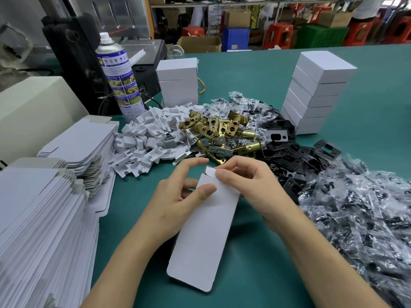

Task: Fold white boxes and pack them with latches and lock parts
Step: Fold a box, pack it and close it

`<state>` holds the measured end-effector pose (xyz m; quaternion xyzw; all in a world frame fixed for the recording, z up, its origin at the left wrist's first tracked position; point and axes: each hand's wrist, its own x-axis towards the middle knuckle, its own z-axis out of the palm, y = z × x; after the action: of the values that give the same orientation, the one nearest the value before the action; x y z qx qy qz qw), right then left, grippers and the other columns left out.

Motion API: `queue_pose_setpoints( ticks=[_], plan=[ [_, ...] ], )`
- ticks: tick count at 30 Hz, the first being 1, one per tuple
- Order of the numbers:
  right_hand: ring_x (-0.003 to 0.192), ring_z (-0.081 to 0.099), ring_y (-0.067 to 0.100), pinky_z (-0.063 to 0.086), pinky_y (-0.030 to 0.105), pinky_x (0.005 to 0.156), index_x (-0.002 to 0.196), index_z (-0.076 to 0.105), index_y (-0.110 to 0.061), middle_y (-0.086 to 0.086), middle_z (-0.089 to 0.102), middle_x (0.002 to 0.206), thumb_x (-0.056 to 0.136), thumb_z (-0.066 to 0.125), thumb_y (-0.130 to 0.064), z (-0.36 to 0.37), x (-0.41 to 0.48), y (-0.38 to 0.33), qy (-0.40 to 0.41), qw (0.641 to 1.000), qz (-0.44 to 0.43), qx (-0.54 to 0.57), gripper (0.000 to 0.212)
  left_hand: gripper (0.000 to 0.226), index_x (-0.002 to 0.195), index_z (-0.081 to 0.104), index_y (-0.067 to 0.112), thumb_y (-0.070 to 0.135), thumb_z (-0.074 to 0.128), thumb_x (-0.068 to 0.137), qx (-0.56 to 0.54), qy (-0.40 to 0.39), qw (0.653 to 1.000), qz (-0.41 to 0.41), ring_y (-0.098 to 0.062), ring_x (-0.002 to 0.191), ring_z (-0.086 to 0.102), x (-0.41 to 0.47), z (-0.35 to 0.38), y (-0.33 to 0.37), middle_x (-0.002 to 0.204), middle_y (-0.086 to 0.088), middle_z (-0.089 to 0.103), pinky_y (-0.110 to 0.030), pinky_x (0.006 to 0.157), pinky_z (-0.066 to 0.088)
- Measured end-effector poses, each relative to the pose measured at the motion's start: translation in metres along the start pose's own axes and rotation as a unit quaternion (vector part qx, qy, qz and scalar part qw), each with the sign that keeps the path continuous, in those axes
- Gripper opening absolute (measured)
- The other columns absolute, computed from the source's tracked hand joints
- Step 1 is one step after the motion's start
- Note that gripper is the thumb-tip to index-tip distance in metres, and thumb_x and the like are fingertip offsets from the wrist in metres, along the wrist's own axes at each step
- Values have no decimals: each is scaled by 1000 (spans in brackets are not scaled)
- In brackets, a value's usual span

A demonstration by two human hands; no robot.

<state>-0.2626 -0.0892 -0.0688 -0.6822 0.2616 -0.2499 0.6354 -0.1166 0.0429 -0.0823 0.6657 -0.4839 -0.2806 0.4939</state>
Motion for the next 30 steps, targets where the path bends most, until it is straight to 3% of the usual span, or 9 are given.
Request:
queue_pose_setpoints(
  ticks=[6, 11, 17, 22, 26, 30],
  plan=[
    [69, 61, 6, 47, 16, 62, 80, 75, -20, 1, 72, 77, 91, 75, -22, 2, 0, 2, 16, 1000, -8, -11, 11, 52, 135, 48, 54, 65, 63, 86, -10, -24, 1000, -3, -4, 70, 69, 0, -1, -2, 96, 10, 81, -14, 61, 49],
    [68, 60, 8, 46, 25, 65, 78, 74, -20, 8, 72, 80, 92, 74, -19, 1, -1, 2, 18, 999, 2, -28, 14, 54, 135, 45, 59, 66, 63, 85, -11, -41, 999, -12, -10, 77, 74, 0, -2, -1, 98, 10, 81, -20, 64, 55],
    [68, 60, 7, 46, 27, 64, 77, 71, -21, -2, 71, 77, 81, 73, -31, 0, -1, 1, -2, 998, 19, -56, 11, 57, 135, 43, 64, 66, 65, 83, -6, -60, 998, -30, -13, 81, 76, -1, -1, 0, 97, 12, 81, -21, 66, 57],
    [66, 57, 11, 43, 28, 61, 71, 61, -16, 1, 66, 71, 81, 78, -35, 1, -4, 0, -3, 999, 21, -46, 27, 57, 134, 42, 66, 66, 68, 83, 3, -75, 997, -35, -11, 84, 76, -2, 1, 0, 97, 12, 81, -22, 69, 59],
    [64, 54, 16, 41, 34, 61, 71, 60, -14, 10, 64, 71, 85, 81, -26, 4, -3, 3, 28, 999, 26, -36, 28, 54, 137, 45, 55, 59, 71, 91, 45, -37, 998, -38, -7, 92, 74, -1, 4, -2, 102, 19, 79, -25, 78, 57],
    [60, 49, 12, 39, 31, 59, 66, 60, -19, -4, 58, 63, 83, 80, -24, 5, 1, 9, 104, 993, 27, -37, 28, 68, 130, 60, 49, 78, 70, 69, 111, 27, 992, -46, 8, 98, 67, -2, 8, 3, 106, 34, 69, -9, 77, 49]
  ],
)
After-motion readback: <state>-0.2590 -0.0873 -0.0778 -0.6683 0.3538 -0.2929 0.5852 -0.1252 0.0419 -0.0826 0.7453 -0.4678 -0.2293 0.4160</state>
